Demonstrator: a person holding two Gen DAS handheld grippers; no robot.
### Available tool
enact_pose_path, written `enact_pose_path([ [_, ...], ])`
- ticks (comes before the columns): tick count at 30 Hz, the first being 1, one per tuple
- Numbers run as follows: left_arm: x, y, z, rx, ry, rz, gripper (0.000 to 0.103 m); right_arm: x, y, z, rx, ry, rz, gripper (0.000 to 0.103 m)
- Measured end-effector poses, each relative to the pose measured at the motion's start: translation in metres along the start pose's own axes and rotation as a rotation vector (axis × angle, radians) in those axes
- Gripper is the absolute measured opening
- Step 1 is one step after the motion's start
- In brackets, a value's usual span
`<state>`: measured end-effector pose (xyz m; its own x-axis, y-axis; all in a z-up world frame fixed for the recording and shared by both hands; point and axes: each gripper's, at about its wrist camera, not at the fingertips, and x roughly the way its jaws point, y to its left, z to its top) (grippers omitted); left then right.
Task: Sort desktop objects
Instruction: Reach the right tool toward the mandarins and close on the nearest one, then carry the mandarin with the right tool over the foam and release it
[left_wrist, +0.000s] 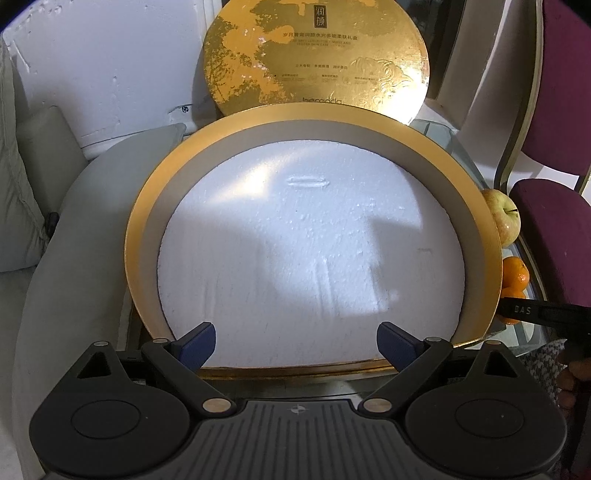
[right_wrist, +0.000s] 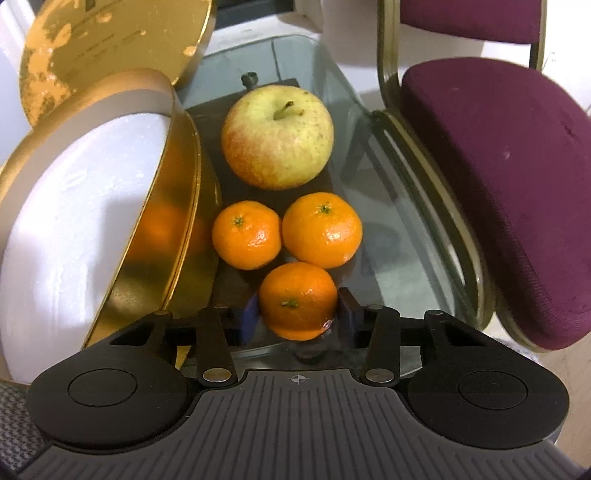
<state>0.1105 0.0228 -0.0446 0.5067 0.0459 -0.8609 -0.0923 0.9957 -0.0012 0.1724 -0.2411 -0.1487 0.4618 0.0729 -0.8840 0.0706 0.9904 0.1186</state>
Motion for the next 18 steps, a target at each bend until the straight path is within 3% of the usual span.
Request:
enact_pose_path([
  [11,-0.017,0.028,-0.010,-0.073,-0.049,-0.014,0.095,-0.045,0.010,0.001,0.022,-0.031,0.047,0.045],
  [18,-0.045,0.084,-0.006,-0.172,-0.155,0.127,0.096,-0.095,0.051,0.022,-0.053,-0.166,0.113,0.045],
])
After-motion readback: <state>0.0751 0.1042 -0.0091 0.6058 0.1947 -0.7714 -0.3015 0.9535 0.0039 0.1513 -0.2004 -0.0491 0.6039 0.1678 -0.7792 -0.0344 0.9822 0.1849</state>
